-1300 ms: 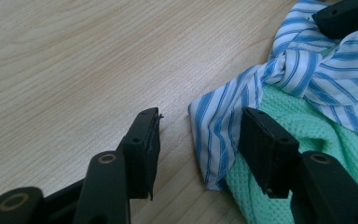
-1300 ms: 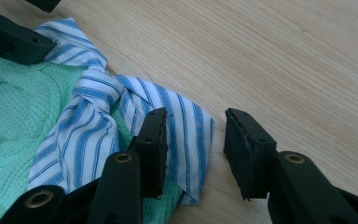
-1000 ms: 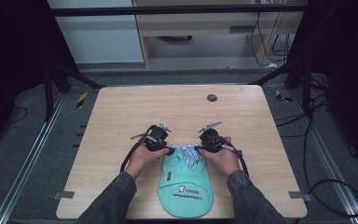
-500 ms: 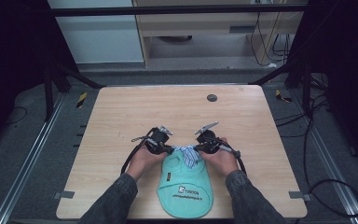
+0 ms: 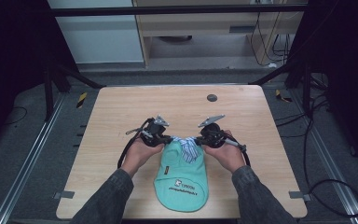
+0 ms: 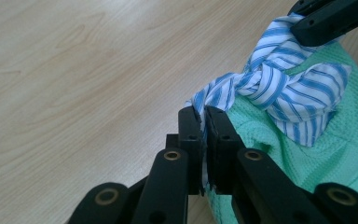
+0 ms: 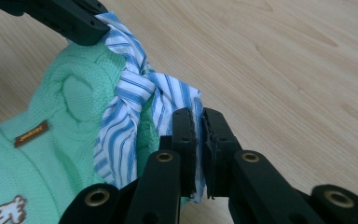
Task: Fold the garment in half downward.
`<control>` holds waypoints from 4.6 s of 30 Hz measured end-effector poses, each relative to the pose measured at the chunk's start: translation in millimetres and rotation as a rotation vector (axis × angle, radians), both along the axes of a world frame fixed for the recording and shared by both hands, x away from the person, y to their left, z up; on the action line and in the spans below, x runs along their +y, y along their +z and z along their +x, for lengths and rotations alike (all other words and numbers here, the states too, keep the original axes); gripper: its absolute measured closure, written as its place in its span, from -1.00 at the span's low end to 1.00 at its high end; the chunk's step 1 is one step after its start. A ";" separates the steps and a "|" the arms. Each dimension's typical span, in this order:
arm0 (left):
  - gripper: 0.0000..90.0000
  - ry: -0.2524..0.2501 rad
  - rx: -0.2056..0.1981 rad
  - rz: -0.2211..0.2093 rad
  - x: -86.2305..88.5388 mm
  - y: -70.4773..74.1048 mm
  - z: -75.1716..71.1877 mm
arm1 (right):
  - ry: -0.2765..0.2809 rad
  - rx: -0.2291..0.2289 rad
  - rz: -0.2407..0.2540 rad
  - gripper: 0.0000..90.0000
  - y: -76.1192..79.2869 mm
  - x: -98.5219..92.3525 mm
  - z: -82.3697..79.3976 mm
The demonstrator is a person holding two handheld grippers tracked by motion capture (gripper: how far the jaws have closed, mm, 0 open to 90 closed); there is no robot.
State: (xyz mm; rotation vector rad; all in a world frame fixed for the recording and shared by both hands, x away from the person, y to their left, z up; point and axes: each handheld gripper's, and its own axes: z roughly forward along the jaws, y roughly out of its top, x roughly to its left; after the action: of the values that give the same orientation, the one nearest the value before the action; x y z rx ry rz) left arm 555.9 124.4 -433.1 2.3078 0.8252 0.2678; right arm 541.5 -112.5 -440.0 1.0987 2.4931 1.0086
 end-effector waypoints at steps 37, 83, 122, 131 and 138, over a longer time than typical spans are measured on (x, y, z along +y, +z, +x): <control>0.91 -0.061 -0.101 0.036 -2.4 46.2 4.1 | 0.085 -0.151 -0.065 0.89 49.6 -1.9 5.2; 0.91 -0.051 -0.141 0.038 -2.9 61.6 8.4 | 0.098 -0.192 -0.091 0.87 68.5 0.2 10.2; 0.90 -0.027 -0.180 0.037 -8.6 73.9 24.5 | 0.069 -0.231 -0.077 0.87 75.5 -4.2 25.7; 0.90 -0.020 -0.194 0.044 -12.4 75.7 32.3 | 0.058 -0.241 -0.084 0.87 76.7 -5.0 32.8; 0.90 -0.019 -0.199 0.053 -16.2 73.0 36.4 | 0.054 -0.243 -0.090 0.87 73.5 -5.2 36.6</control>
State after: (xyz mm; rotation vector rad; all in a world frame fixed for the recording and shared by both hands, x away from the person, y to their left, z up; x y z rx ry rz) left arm 592.3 108.3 -360.1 2.2913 0.7031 0.5075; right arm 578.1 -117.7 -366.5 0.8319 2.3580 0.9698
